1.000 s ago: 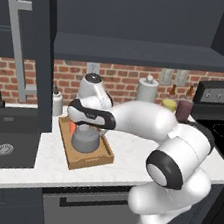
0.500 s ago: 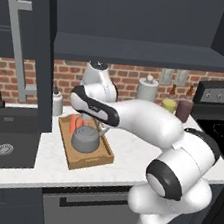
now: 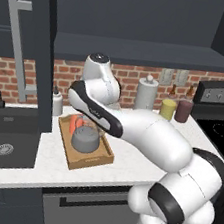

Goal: Pick the kettle from the counter and place it on the tray. Then pick the mug from the cabinet and place it on the tray. Then close the cabinet doors.

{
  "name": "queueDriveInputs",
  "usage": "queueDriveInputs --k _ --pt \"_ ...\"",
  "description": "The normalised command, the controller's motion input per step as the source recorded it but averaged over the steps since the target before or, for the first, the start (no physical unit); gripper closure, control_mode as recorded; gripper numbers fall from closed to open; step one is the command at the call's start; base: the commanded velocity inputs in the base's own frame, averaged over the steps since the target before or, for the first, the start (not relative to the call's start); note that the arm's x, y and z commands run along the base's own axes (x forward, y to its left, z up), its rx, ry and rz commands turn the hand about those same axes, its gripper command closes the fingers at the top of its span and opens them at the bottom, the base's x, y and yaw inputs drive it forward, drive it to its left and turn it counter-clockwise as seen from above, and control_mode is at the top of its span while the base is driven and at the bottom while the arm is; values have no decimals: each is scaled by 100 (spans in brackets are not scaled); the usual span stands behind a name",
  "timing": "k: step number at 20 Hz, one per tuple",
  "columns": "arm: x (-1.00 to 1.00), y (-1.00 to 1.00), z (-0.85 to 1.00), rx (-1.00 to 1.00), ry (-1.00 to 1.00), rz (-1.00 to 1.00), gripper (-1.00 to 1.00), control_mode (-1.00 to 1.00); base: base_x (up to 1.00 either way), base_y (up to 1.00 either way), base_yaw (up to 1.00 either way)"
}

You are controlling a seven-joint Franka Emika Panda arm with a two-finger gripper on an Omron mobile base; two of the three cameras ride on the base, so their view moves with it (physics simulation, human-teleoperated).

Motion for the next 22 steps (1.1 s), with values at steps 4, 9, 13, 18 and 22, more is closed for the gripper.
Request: queueDriveInputs --k 4,9,13,18,22 --pt "-82 -8 1 0 0 7 -100 -100 0 0 0" --pt "-57 -24 0 -6 0 17 -100 -100 0 0 0" --pt "-40 -29 0 -9 -2 27 -100 -100 0 0 0" --pt "-55 -26 -7 -11 -12 32 -100 -100 0 0 0" --pt "-89 -27 -16 -10 -28 22 -100 -100 0 0 0"
